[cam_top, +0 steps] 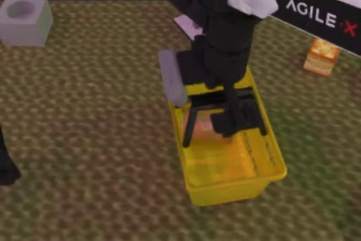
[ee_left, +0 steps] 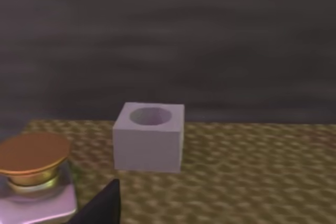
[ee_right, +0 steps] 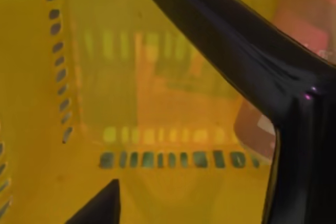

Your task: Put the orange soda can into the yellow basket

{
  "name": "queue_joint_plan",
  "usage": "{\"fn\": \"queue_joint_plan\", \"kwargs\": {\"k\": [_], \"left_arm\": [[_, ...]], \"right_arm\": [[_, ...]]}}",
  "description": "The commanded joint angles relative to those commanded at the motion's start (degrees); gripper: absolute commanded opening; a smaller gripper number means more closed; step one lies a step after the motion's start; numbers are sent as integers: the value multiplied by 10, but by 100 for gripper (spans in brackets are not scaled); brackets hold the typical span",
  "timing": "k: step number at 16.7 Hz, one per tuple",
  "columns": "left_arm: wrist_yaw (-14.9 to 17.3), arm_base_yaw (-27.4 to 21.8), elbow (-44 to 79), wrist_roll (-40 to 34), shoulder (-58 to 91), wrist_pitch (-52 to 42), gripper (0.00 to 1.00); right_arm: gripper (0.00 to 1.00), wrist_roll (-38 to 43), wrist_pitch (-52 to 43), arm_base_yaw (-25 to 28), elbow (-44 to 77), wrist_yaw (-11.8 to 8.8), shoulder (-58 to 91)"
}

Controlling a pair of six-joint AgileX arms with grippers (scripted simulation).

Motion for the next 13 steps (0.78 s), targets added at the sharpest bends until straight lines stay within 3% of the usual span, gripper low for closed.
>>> {"fn": "queue_joint_plan", "kwargs": {"k": [6, 13], "left_arm": [[0, 0, 0, 0, 0, 0, 100], [0, 0, 0, 0, 0, 0, 100]], "right_arm": [[100, 1, 26, 1, -27, 0, -1], [47, 1, 26, 1, -27, 0, -1]]}}
